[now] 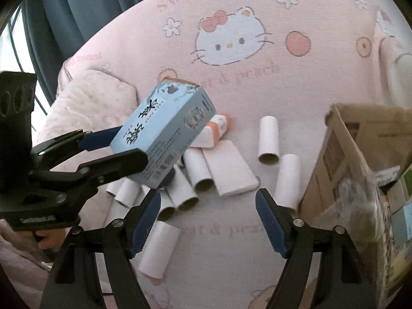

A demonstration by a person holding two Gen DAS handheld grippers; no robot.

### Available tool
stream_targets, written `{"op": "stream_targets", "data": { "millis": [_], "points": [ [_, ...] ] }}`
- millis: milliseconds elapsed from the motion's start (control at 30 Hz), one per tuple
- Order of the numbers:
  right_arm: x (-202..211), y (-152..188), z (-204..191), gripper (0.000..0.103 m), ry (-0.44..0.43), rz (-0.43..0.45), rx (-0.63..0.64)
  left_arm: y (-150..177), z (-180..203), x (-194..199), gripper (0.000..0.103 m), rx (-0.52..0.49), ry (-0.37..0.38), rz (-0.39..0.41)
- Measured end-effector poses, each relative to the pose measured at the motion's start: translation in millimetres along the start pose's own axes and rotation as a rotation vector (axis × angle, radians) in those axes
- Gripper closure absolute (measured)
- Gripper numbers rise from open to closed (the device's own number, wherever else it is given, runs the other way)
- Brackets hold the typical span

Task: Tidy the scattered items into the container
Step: 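Carry the light-blue box with the left gripper over the cardboard box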

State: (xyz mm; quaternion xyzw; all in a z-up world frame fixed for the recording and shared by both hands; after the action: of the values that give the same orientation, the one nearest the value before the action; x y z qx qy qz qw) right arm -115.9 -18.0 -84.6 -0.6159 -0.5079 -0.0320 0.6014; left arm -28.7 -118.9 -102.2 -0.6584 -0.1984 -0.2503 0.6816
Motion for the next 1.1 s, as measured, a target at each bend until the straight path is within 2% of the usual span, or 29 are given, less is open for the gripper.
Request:
{"op": "stream_targets", "data": {
  "millis": [67,167,233,300,500,567,700,867,967,1033,1100],
  "points": [
    [7.6,-6.9,-2.0,0.028,-0.049,0.021,-0.022,-3.7,-5.4,4.6,0.038,-0.016,-0.032,0.019],
    [19.5,-20.5,-0.6,0.027,-0.135,0.058,-0.103,-10.2,-6.7,7.6,0.038,-0.021,-0.030,0.029],
    [25.4,-30.2,3.7,0.019,-0.187,0.089,-0.173,-12.3,-6.1,8.3,0.038,-0.022,-0.019,0.029],
    [26.5,-40.1,8.0,0.016,-0.211,0.105,-0.250,-12.9,-2.0,7.8,0.038,-0.023,-0.002,0.023],
    [11.5,-48.9,23.6,0.016,-0.299,0.085,-0.461,-14.8,14.5,1.4,0.038,-0.055,0.017,0.025],
    [9.7,-46.4,28.3,0.017,-0.301,0.085,-0.496,-16.8,22.2,-1.0,0.038,-0.072,0.027,0.026],
    [8.7,-46.6,32.2,0.028,-0.356,0.086,-0.541,-26.5,39.1,-3.0,0.038,-0.095,0.076,0.050],
    [21.8,-52.0,39.9,0.034,-0.257,0.122,-0.516,-43.6,66.9,-12.0,0.038,-0.159,0.121,0.089],
    [36.0,-53.9,50.4,0.037,-0.249,0.168,-0.549,-54.1,89.0,-17.4,0.038,-0.206,0.165,0.106],
    [44.4,-55.3,60.4,0.041,-0.182,0.176,-0.560,-59.6,101.9,-20.4,0.038,-0.230,0.191,0.110],
    [52.4,-56.0,70.6,0.041,-0.175,0.195,-0.599,-64.7,117.5,-24.6,0.038,-0.266,0.212,0.126]
  ]
}}
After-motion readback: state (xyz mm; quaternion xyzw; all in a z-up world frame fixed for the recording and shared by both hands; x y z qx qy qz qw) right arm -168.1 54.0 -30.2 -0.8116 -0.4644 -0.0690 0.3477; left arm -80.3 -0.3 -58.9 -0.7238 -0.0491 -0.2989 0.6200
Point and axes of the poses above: each gripper's, at about its wrist camera, not at the fingertips, and x roughly against the way its jaws point, z to its right, y to its underside, the point moved 3 cm from there along -x, roughly the way its jaws point, and after that the axes turned 4 degrees about z, right-handed, at the moved point
